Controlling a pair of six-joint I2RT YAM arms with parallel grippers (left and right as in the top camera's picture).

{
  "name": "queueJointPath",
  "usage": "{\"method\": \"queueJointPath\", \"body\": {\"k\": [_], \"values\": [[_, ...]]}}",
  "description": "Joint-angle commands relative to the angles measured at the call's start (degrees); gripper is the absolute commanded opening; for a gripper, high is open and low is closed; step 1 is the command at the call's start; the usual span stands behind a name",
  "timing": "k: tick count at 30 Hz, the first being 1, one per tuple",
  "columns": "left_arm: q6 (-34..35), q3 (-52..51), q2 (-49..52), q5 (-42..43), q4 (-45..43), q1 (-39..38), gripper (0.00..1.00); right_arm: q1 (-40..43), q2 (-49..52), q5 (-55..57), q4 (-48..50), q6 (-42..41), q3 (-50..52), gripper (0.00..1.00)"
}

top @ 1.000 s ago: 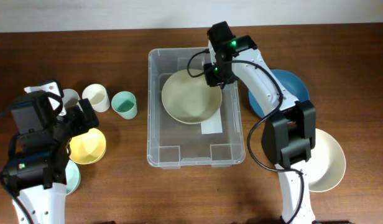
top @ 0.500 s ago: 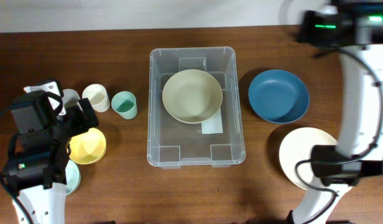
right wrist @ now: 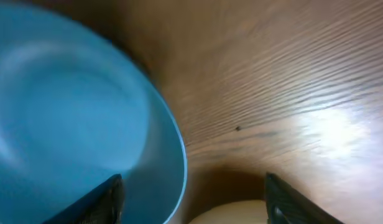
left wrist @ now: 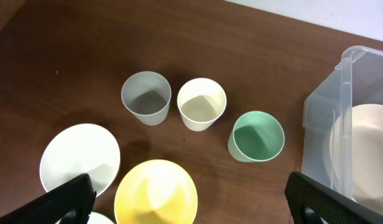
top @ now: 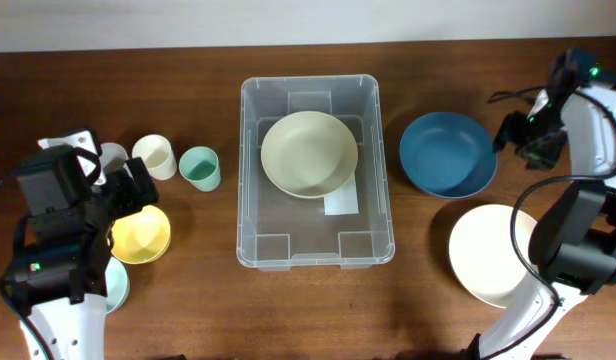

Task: Pack container
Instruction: 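Move the right gripper to the blue plate and grasp its rim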

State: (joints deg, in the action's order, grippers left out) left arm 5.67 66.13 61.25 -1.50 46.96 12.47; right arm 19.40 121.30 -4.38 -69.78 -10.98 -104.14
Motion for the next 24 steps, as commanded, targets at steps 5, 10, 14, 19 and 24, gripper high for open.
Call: {"method": "queueJointPath", "body": {"k": [5, 10, 14, 19, 24], "values": [[0.52, 0.90, -0.20, 0.26, -0.22, 0.33, 1.00, -0.37, 0.35, -6.16, 15.58, 1.55, 13.79, 0.67], [0.52, 0.90, -0.20, 0.26, -0.26, 0.33, 1.00, -0.37, 0.39, -6.62, 19.96, 1.55, 17.35, 0.61], [0.52, 0.90, -0.20, 0.26, -0.44, 0.33, 1.00, -0.37, 0.59, -6.62, 20.13, 1.55, 17.38, 0.43], [0.52, 0.90, -0.20, 0.26, -0.44, 0.33, 1.00, -0.37, 0.59, -6.62, 20.13, 1.51, 17.35, 0.11], [0.52, 0.90, -0.20, 0.26, -0.63, 0.33, 1.00, -0.20, 0.59, -7.74, 20.20, 0.00, 17.09, 0.04]]}}
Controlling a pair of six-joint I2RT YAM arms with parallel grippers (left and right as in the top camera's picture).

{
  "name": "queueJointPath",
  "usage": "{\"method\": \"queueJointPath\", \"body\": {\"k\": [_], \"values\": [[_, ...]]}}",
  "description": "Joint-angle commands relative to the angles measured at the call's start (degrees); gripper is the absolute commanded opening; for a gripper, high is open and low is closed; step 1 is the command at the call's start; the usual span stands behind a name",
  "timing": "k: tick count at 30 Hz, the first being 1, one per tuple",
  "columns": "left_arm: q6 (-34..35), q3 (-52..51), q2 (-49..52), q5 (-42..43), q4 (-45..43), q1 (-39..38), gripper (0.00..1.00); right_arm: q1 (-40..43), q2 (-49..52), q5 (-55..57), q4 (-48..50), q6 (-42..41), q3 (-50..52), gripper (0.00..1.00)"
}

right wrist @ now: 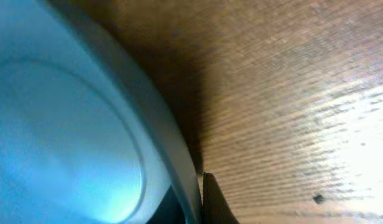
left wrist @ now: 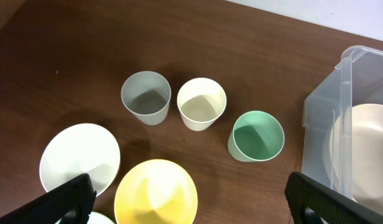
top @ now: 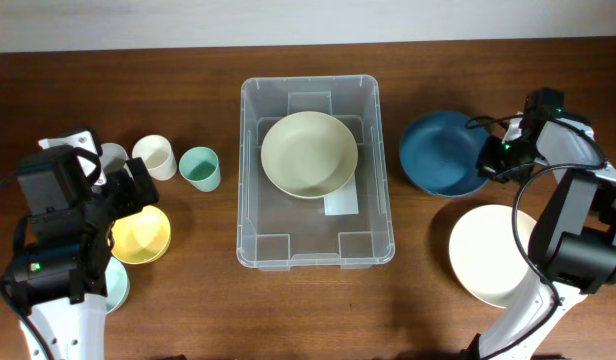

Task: Pack container
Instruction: 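Move the right gripper to the blue plate and grasp its rim, then carry the blue plate into the container onto the cream bowl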

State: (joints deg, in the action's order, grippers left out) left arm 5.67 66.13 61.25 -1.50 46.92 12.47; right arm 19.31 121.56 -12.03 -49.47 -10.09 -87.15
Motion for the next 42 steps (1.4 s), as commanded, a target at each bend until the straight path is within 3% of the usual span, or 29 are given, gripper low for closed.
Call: {"method": "queueJointPath", "body": {"k": [1, 6, 13, 19, 25, 39, 40, 42], "values": [[0.50, 0.90, -0.20, 0.26, -0.59, 0.33, 1.00, -0.11, 0.31, -1.03, -0.15, -0.87, -0.15, 0.04], [0.50, 0.90, -0.20, 0.26, -0.59, 0.33, 1.00, -0.11, -1.90, -5.68, -1.09, -0.87, -4.13, 0.04], [0.50, 0.90, -0.20, 0.24, -0.59, 0.33, 1.00, -1.07, -12.37, -6.23, -9.64, 0.90, -18.21, 0.04], [0.52, 0.90, -0.20, 0.26, -0.59, 0.33, 1.00, -12.66, -19.23, -6.12, -15.78, 3.91, -25.57, 0.04], [0.52, 0.90, -0.20, 0.26, -0.57, 0.33, 1.00, -29.75, -14.08, 0.72, -14.14, 1.49, -25.57, 0.04], [0.50, 0.87, -0.20, 0.24, -0.57, 0.33, 1.00, -36.92, -2.40, 0.68, -10.75, 0.20, -25.57, 0.04], [0.50, 0.87, -0.17, 0.24, -0.57, 0.33, 1.00, -37.00, -2.14, 0.66, -10.71, 0.20, -25.57, 0.06], [0.50, 0.87, -0.17, 0.24, -0.57, 0.33, 1.00, -37.05, -2.14, 0.66, -10.14, 0.66, -25.57, 0.23]]}}
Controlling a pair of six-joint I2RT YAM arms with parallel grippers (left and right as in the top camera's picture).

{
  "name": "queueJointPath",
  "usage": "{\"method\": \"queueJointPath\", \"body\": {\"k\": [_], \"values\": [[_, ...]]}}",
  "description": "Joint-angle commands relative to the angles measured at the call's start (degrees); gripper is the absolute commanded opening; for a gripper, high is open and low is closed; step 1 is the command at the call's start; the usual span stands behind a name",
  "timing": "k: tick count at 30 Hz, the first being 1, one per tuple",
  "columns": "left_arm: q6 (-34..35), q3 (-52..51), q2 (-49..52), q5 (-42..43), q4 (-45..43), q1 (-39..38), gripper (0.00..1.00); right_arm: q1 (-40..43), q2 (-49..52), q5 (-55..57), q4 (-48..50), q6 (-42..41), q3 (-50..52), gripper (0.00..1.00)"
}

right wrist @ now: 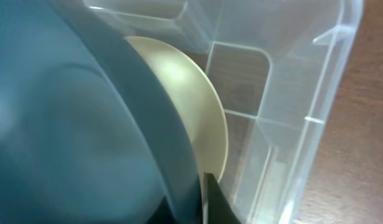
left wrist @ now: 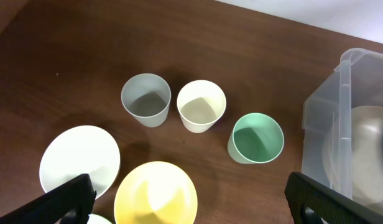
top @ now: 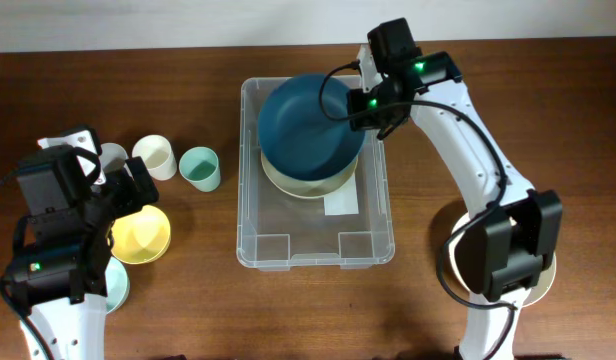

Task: Pack container
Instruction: 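Carry the blue plate into the container onto the cream bowl, then move the right gripper to the white bowl and grasp its rim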

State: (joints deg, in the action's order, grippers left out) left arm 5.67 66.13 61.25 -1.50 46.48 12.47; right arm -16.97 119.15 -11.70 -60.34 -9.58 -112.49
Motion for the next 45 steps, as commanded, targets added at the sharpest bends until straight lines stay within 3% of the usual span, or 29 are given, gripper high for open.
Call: {"method": "queueJointPath", "body": {"k": [1, 4, 10, 15, 17, 23, 29, 38, 39, 41, 45], "values": [[0.50, 0.87, -0.20, 0.24, -0.13, 0.35, 1.00, -0.76, 0.17, 0.35, 1.25, 0.35, -0.26, 0.25], [0.50, 0.87, -0.17, 0.24, -0.13, 0.33, 1.00, -0.24, -0.92, 0.37, 1.09, 0.35, -1.55, 0.36], [0.52, 0.87, -0.17, 0.26, -0.13, 0.33, 1.00, 4.37, -5.88, 8.50, -6.08, -5.31, -8.13, 0.37], [0.50, 0.87, -0.20, 0.24, -0.13, 0.33, 1.00, 14.75, -14.40, 14.58, -13.00, -15.41, -11.30, 0.39], [0.50, 0.87, -0.17, 0.24, -0.15, 0.33, 1.00, 23.93, -20.04, 14.51, -17.59, -19.10, -11.28, 0.40], [0.52, 0.87, -0.17, 0.24, -0.17, 0.33, 1.00, 39.69, -27.08, 10.78, -31.54, -15.78, -11.17, 0.40], [0.52, 0.87, -0.17, 0.24, -0.20, 0.33, 1.00, 46.80, -31.80, 6.40, -37.00, -10.38, -8.68, 0.40], [0.52, 0.87, -0.17, 0.24, -0.20, 0.33, 1.00, 55.23, -50.62, 3.78, -30.67, -12.22, 16.85, 0.41], [0.52, 0.87, -0.17, 0.24, -0.20, 0.33, 1.00, 56.74, -52.89, 3.78, -28.87, -13.40, 21.42, 0.59], [0.52, 0.87, -0.17, 0.24, -0.24, 0.33, 1.00, 59.71, -56.06, 3.72, -26.21, -15.19, 29.42, 0.73], [0.52, 0.87, -0.17, 0.24, -0.26, 0.33, 1.00, 66.34, -59.69, 0.74, -20.50, -15.98, 47.47, 0.76]]}}
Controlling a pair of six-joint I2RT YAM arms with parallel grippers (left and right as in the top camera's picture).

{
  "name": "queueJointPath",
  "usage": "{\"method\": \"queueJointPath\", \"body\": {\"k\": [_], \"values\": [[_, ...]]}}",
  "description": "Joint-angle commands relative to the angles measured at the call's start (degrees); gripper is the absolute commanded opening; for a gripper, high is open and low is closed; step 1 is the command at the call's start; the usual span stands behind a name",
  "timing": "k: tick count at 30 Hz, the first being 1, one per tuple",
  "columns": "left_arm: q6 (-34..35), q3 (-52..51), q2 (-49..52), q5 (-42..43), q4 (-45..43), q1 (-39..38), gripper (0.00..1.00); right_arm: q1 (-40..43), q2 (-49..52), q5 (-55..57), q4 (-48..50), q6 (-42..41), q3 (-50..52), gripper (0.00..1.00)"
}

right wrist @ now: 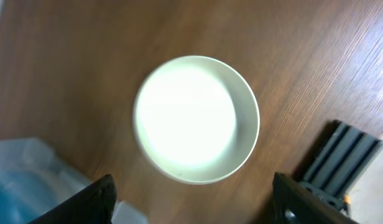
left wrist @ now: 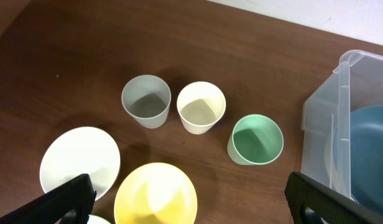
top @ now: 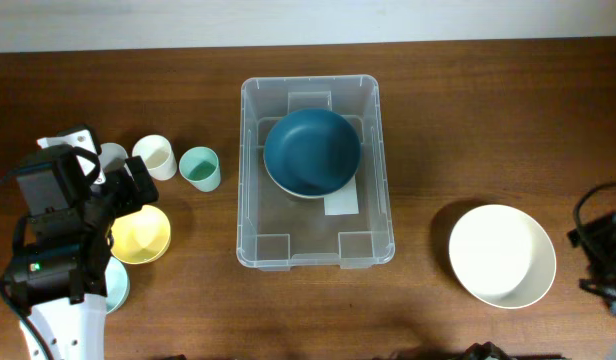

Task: Pack container
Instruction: 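Move the right gripper to the white bowl and grasp its rim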

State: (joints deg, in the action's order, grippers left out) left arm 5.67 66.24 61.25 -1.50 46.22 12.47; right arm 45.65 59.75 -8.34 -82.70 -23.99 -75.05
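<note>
The clear plastic container [top: 250, 200] sits mid-table. Inside it a blue bowl [top: 311, 151] rests nested in a cream bowl [top: 288, 188], of which only the rim shows. To the right, a white bowl [top: 502, 256] stands on the table. My right gripper [right wrist: 198, 202] is open and empty, high above that white bowl [right wrist: 196, 119]. My left gripper [left wrist: 191, 205] is open and empty above a yellow bowl [left wrist: 156, 194]. Beyond it stand a grey cup [left wrist: 145, 101], a cream cup [left wrist: 201, 107] and a green cup [left wrist: 256, 138].
A white dish [left wrist: 79, 158] lies left of the yellow bowl, and a pale green dish [top: 116, 285] sits near the left arm's base. A paper label [top: 340, 203] lies on the container's floor. The right arm [top: 603, 245] is at the table's far right edge.
The blue bowl, held over the container by my right gripper, now lies in the cream bowl. My right gripper has let go, opened and moved to the far right above the white bowl.
My right gripper stood open at the rim of the blue bowl on the table, right of the container. Then it was shut on that rim. Then it held the bowl over the cream bowl. Now the blue bowl is nested there. The left arm stayed still.
</note>
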Motion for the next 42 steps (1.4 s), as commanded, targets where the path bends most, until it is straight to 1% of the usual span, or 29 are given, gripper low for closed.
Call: {"method": "queueJointPath", "body": {"k": [1, 5, 8, 16, 20, 26, 28, 29, 32, 34, 35, 37, 39, 42], "values": [[0.52, 0.76, -0.17, 0.26, -0.09, 0.33, 1.00, 4.72, -0.42, -3.17, 3.15, -1.57, 13.03, 0.76], [0.52, 0.76, 0.15, 0.28, -0.13, 0.33, 1.00, 7.69, 0.26, -4.37, 10.93, -1.62, 24.79, 0.76], [0.52, 0.76, 0.46, 0.28, -0.09, 0.33, 1.00, 8.50, 1.81, -4.70, 15.19, -2.51, 30.21, 0.76], [0.52, 0.76, 0.57, 0.26, -0.09, 0.33, 1.00, 8.48, 5.49, -4.50, 24.39, -3.28, 39.04, 0.76], [0.52, 0.76, 0.57, 0.26, -0.11, 0.33, 1.00, 8.46, 7.74, -4.87, 33.88, -4.20, 44.39, 0.77], [0.52, 0.76, 0.57, 0.26, -0.11, 0.33, 1.00, 8.37, 10.03, -8.02, 41.86, -3.96, 45.64, 0.74], [0.52, 0.76, 0.57, 0.26, -0.09, 0.33, 1.00, 8.37, 10.23, -8.20, 43.21, -3.96, 45.64, 0.69], [0.52, 0.76, 0.57, 0.28, -0.09, 0.33, 1.00, 8.37, 10.23, -8.20, 43.89, -3.96, 45.64, 0.61], [0.52, 0.76, 0.57, 0.28, -0.11, 0.33, 1.00, 8.37, 10.23, -8.20, 44.37, -3.96, 45.64, 0.48], [0.52, 0.76, 0.57, 0.26, -0.09, 0.33, 1.00, 8.37, 10.23, -8.20, 44.39, -3.93, 45.64, 0.33], [0.52, 0.76, 0.57, 0.28, -0.09, 0.33, 1.00, 8.37, 10.23, -8.20, 44.39, -3.96, 45.64, 0.28], [0.52, 0.76, 0.57, 0.26, -0.09, 0.33, 1.00, 8.37, 10.23, -8.20, 44.39, -3.96, 45.64, 0.22], [0.52, 0.76, 0.57, 0.26, -0.09, 0.33, 1.00, 8.37, 10.23, -8.20, 44.39, -3.93, 45.64, 0.19], [0.52, 0.76, 0.57, 0.26, -0.09, 0.33, 1.00, 8.37, 10.23, -8.20, 44.39, -3.96, 45.64, 0.08]]}}
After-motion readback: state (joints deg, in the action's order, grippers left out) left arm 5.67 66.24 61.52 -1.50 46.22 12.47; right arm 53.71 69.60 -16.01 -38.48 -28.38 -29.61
